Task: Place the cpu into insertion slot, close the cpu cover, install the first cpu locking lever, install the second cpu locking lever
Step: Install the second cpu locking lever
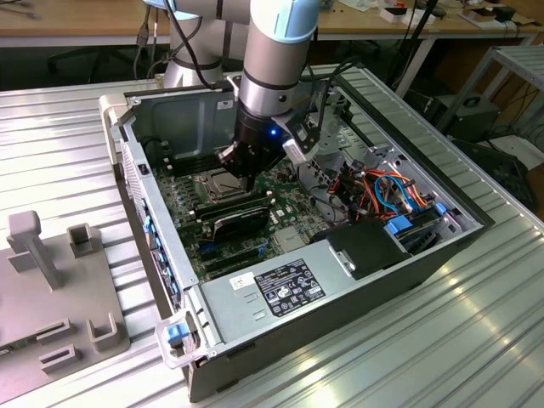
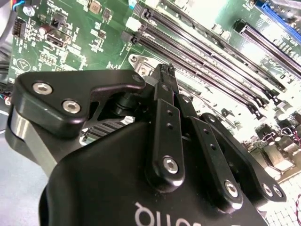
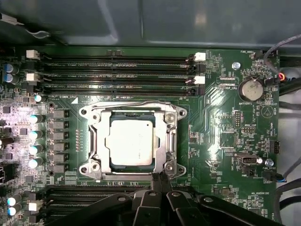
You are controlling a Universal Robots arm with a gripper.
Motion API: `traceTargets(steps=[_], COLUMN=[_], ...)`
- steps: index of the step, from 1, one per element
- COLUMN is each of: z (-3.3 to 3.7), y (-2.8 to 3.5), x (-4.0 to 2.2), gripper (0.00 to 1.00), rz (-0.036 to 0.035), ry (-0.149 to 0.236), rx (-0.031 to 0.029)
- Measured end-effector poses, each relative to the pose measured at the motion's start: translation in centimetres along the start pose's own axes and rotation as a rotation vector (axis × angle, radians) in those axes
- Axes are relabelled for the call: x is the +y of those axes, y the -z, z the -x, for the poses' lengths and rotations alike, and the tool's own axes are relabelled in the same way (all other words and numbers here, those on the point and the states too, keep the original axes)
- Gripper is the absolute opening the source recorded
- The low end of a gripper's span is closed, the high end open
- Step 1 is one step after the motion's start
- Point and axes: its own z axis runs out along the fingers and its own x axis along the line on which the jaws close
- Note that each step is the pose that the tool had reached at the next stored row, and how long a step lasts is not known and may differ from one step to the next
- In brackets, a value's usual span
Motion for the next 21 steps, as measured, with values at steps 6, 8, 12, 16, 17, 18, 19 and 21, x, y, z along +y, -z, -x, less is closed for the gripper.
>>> traceTargets(steps=[6,8,12,16,17,18,19,21], z=[-0.41,-0.71,-1.3,-2.55,-2.76,-3.15,-3.32,-3.77], y=[-0.07,-0.13,-0.26,-0.88,-0.94,-1.03,-1.06,-1.12], x=[-0.09,-0.09,-0.09,-0.09,-0.08,-0.07,-0.07,-0.06], gripper=[0.11,0.11,0.11,0.11,0.11,0.11,0.11,0.11], rz=[0.0007,0.0006,0.0005,0.0004,0.0005,0.0006,0.0007,0.0007], ry=[0.0,0.0,0.0,0.0,0.0,0.0,0.0,0.0], rx=[-0.0001,0.0,0.0001,0.0002,0.0001,0.0,-0.0001,0.0])
